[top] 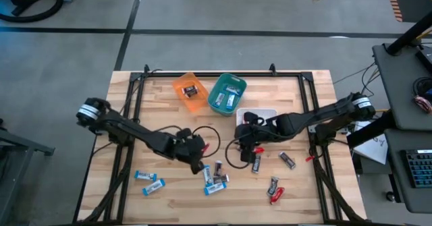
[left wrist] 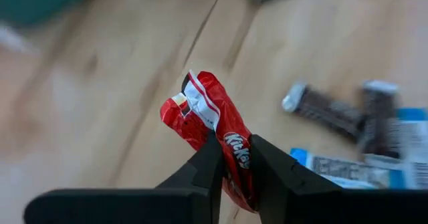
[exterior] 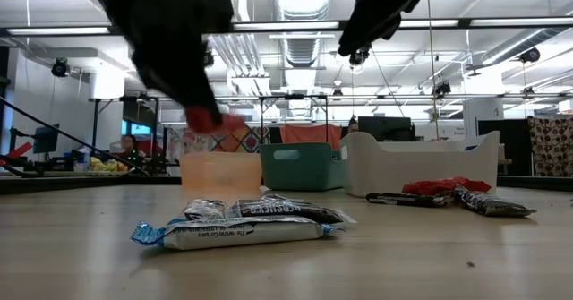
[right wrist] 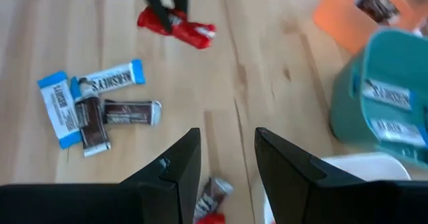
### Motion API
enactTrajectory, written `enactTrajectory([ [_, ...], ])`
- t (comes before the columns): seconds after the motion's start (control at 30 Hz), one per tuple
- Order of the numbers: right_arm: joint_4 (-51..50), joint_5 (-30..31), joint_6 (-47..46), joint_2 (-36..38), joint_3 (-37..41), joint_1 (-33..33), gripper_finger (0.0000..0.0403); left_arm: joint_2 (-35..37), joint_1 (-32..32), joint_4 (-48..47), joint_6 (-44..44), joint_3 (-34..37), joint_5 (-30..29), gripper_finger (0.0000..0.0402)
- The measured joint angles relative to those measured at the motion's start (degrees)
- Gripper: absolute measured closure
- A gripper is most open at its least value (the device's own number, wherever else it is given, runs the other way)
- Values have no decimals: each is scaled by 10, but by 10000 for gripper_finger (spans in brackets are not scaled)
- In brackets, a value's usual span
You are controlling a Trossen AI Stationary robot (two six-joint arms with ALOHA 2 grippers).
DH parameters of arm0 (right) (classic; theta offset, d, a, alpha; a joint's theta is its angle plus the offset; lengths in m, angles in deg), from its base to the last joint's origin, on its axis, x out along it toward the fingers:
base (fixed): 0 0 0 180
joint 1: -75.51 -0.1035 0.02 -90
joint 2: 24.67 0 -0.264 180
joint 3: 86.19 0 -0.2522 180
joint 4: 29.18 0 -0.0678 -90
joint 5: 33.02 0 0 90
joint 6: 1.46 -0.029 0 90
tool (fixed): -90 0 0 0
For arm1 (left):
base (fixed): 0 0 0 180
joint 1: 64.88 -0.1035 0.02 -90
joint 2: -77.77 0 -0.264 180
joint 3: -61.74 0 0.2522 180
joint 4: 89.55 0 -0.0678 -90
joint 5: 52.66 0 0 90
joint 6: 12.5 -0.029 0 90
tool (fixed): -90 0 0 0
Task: Sort candy
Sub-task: Put the top left red chocolate bar into the white bin
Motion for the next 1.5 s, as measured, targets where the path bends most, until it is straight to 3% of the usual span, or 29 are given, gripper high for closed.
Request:
enactTrajectory([
  [0.23, 155, -36, 62, 0, 63, 0, 268, 90, 13, 94, -161, 35, 0, 356],
  [0.53, 457, -48, 169, -2, 182, 0, 268, 203, 28, 400, -302, 223, 42, 356],
  [0.8, 654, -70, 236, -24, 224, 20, 268, 234, 23, 597, -360, 339, 45, 356],
  [1.07, 702, -148, 240, -43, 205, 59, 268, 239, 8, 641, -393, 353, 44, 356],
  [1.5, 701, -154, 258, -81, 153, 61, 268, 216, 6, 704, -410, 352, 46, 356],
])
